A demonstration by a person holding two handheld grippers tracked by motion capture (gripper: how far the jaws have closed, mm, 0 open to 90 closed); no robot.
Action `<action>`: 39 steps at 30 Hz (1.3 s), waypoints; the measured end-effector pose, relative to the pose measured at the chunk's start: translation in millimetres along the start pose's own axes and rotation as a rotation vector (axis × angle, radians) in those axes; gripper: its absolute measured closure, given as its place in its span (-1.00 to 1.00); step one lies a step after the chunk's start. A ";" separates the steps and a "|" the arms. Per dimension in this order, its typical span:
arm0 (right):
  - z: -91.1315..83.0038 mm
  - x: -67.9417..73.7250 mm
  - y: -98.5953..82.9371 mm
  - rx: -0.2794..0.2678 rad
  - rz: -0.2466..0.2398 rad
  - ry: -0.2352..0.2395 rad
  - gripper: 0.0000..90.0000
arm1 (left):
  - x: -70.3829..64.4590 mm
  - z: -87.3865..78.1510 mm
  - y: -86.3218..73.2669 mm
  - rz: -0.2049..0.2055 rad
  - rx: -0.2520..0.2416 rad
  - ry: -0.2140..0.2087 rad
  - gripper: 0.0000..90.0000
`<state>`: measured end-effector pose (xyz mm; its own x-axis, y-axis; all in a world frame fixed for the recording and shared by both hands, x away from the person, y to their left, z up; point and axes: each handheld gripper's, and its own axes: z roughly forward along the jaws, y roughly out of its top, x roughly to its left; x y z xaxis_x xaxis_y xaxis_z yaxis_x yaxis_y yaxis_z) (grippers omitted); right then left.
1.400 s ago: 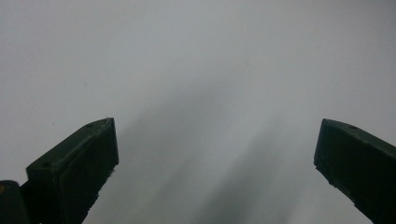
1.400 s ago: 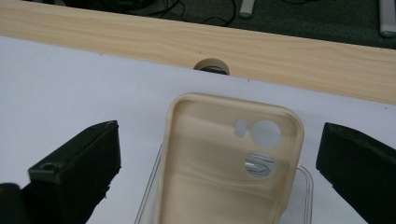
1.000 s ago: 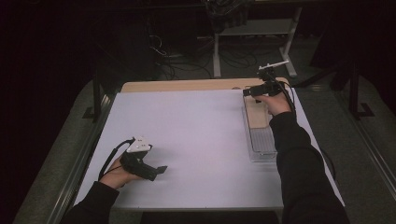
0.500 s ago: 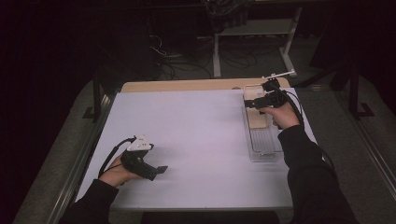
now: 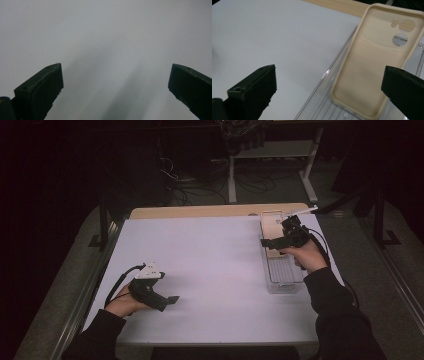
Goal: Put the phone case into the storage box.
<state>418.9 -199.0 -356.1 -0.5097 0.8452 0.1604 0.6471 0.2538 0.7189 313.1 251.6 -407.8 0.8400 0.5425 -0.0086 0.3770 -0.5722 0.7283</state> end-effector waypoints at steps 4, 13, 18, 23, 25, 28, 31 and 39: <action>-4.9 3.4 -9.2 -0.008 -0.011 0.017 -1.00 | 1.4 -1.9 1.6 -0.008 -0.003 -0.005 -1.00; -19.2 10.5 -26.2 -0.033 -0.041 0.068 -1.00 | -1.0 -0.1 2.2 -0.005 -0.001 -0.017 -1.00; -25.3 18.5 -34.6 -0.034 -0.084 0.078 -1.00 | -0.5 -0.7 2.5 -0.004 -0.002 -0.019 -1.00; -31.9 24.1 -41.0 -0.035 -0.096 0.085 -1.00 | 0.0 -1.8 2.7 -0.007 -0.004 -0.021 -1.00; -33.8 25.0 -44.2 -0.033 -0.101 0.087 -1.00 | -0.4 -2.2 2.7 -0.011 -0.005 -0.020 -1.00; -35.8 26.8 -49.2 -0.030 -0.100 0.089 -1.00 | -0.3 -2.4 2.7 -0.013 -0.011 -0.019 -1.00; -36.2 28.4 -54.4 -0.021 -0.112 0.097 -1.00 | 0.8 -3.5 3.5 -0.012 -0.016 -0.015 -1.00; -35.3 33.2 -65.7 -0.010 -0.135 0.110 -1.00 | 1.9 -6.9 6.3 -0.011 -0.027 -0.013 -1.00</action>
<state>339.4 -204.2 -374.1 -0.6511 0.7469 0.1349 0.5630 0.3561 0.7458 314.5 253.3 -398.5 0.8410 0.5404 -0.0255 0.3755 -0.5493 0.7465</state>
